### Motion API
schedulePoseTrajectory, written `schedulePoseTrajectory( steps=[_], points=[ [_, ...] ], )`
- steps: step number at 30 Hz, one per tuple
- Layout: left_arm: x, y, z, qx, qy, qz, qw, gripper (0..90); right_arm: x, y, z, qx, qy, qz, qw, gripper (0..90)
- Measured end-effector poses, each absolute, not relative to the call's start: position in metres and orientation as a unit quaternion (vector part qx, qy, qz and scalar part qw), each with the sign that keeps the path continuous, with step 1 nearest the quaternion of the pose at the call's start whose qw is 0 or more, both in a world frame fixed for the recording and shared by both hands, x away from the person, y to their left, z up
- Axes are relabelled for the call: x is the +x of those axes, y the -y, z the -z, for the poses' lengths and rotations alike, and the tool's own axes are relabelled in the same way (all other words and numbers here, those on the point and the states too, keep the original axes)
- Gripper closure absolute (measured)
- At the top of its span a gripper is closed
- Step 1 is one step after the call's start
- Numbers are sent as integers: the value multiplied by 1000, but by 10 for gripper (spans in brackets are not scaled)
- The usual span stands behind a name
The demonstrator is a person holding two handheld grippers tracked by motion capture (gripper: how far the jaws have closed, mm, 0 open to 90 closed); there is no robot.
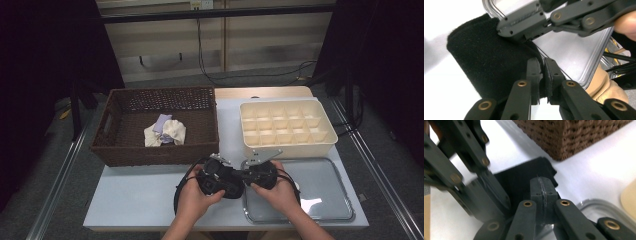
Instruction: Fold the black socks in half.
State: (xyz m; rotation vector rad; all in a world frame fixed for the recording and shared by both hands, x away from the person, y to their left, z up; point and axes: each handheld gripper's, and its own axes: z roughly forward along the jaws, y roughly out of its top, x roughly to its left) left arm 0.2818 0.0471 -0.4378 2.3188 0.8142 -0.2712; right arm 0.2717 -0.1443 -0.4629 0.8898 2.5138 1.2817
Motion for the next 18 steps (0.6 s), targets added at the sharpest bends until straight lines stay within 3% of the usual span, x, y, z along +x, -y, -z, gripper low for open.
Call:
schedulePoseTrajectory(
  steps=[4,9,18],
  points=[
    [283,-52,431,885,-311,96,332,777,271,145,470,302,-854,-413,97,897],
    [284,-54,431,887,-314,97,326,819,271,147,473,310,-848,-421,91,888],
    [278,-39,435,889,-299,78,338,875,269,154,448,302,-836,-444,114,886]
  ],
)
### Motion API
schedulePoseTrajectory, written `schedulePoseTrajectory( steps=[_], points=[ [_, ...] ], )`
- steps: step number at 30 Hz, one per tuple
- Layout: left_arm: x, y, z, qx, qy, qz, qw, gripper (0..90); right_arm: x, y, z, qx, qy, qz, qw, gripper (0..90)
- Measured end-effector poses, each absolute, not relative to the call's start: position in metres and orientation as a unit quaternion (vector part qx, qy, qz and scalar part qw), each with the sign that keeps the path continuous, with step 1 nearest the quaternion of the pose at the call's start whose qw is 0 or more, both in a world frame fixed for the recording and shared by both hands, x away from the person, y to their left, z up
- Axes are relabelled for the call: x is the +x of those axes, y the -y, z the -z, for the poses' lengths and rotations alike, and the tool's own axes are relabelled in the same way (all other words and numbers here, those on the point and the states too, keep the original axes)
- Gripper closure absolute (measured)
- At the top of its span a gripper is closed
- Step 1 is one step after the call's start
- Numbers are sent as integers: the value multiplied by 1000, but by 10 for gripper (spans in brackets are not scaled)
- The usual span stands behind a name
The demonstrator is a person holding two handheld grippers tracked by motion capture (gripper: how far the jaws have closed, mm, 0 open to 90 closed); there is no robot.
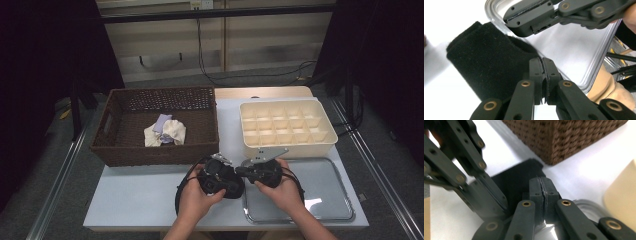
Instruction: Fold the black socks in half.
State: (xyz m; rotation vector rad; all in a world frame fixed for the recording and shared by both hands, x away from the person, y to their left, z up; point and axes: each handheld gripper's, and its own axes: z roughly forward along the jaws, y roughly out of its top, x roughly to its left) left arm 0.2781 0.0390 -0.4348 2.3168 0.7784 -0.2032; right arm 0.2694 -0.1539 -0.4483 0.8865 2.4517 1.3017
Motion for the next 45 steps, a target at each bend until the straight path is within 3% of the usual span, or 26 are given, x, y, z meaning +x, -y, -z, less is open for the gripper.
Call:
schedulePoseTrajectory(
  steps=[9,21,35,39,45],
  points=[
    [276,-25,445,890,-295,85,337,874,267,152,442,295,-828,-466,104,888],
    [276,-30,445,886,-301,85,342,859,280,138,467,297,-846,-435,80,900],
    [278,-57,423,882,-309,61,350,766,281,136,470,300,-847,-433,72,900],
    [283,-66,424,879,-331,51,339,900,280,136,470,301,-847,-432,74,900],
    [282,-66,444,880,-331,57,337,900,279,136,470,303,-844,-436,77,900]
  ],
)
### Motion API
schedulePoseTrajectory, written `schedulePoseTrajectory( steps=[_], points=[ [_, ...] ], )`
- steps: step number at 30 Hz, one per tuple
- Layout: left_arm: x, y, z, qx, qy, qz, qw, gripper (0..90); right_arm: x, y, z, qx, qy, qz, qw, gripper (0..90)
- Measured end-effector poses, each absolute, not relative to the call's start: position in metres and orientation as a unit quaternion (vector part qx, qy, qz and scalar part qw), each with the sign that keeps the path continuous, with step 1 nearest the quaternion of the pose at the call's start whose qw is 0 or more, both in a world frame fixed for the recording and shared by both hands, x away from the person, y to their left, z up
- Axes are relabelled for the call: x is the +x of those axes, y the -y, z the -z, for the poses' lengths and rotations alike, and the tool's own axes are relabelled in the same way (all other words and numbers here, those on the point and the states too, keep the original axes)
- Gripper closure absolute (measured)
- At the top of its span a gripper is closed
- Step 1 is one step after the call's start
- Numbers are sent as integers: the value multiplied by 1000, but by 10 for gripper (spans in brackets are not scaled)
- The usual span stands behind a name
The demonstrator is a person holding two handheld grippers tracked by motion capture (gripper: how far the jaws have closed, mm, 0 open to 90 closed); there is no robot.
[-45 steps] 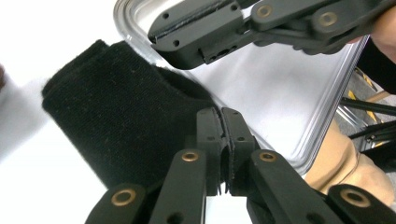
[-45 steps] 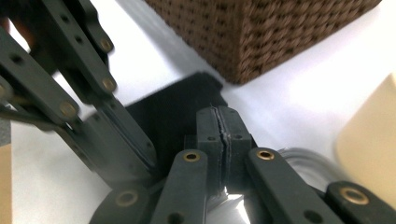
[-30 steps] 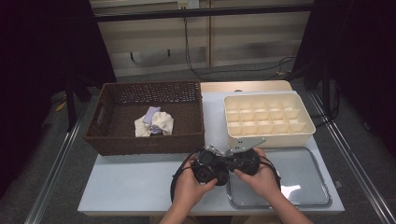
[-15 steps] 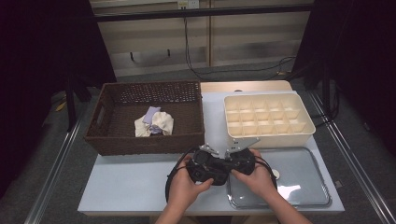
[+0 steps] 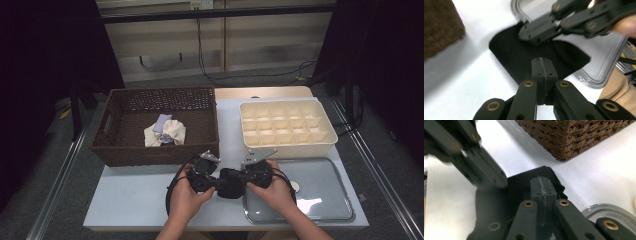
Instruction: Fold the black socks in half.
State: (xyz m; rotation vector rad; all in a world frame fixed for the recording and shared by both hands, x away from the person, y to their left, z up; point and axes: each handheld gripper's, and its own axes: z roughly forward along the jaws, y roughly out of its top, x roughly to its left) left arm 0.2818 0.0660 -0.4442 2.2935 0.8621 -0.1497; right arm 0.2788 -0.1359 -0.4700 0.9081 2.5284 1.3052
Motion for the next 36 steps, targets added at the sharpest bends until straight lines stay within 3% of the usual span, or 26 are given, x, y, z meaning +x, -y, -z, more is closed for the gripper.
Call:
schedulePoseTrajectory(
  steps=[15,23,36],
  points=[
    [280,-68,455,863,-356,72,350,900,259,137,465,294,-849,-431,86,900],
    [293,-77,443,850,-380,51,362,900,261,140,470,298,-846,-437,72,900],
    [297,-68,454,866,-363,32,343,900,260,144,468,318,-835,-445,63,880]
  ],
)
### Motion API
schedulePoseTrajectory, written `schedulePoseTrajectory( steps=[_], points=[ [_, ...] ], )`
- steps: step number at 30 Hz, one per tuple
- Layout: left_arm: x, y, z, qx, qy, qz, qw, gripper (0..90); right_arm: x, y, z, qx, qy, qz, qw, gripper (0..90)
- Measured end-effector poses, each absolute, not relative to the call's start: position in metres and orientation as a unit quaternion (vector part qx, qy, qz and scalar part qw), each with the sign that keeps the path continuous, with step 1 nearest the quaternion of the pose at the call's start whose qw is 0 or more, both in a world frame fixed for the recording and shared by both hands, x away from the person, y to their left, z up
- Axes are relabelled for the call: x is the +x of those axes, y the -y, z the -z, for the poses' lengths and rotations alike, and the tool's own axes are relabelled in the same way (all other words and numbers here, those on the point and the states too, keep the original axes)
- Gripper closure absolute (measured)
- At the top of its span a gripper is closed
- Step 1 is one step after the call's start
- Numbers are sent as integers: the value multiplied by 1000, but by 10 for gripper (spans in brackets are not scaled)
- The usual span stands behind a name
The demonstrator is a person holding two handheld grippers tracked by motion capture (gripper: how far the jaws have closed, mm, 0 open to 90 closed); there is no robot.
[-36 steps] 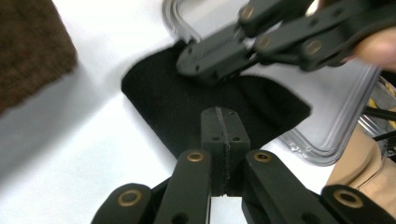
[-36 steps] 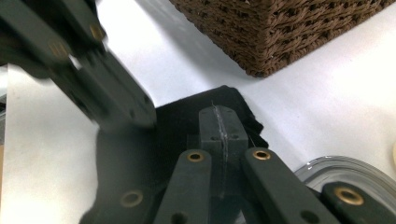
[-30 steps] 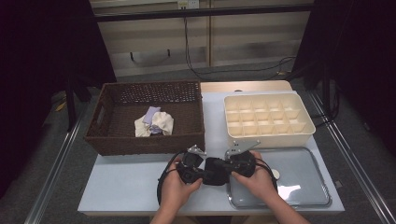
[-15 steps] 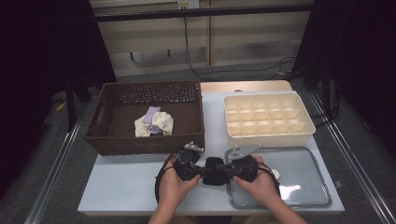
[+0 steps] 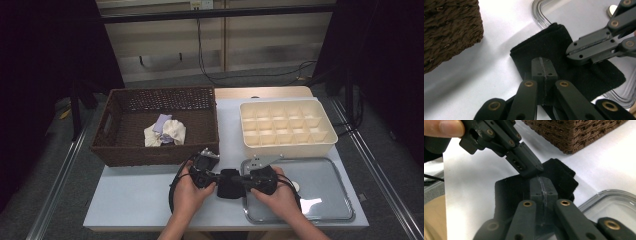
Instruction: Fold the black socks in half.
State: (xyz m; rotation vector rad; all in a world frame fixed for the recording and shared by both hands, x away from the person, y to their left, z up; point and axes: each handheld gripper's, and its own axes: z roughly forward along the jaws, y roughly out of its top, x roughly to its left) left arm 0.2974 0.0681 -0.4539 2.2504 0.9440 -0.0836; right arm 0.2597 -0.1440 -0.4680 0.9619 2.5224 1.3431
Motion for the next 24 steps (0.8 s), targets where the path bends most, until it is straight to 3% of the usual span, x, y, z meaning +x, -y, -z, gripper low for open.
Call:
schedulePoseTrajectory(
  steps=[11,17,24],
  points=[
    [281,-81,442,872,-352,39,339,900,260,152,466,328,-834,-440,64,853],
    [276,-77,450,879,-342,36,331,900,261,157,467,362,-822,-434,63,722],
    [275,-78,451,877,-344,34,334,900,267,163,475,422,-793,-440,17,606]
  ],
)
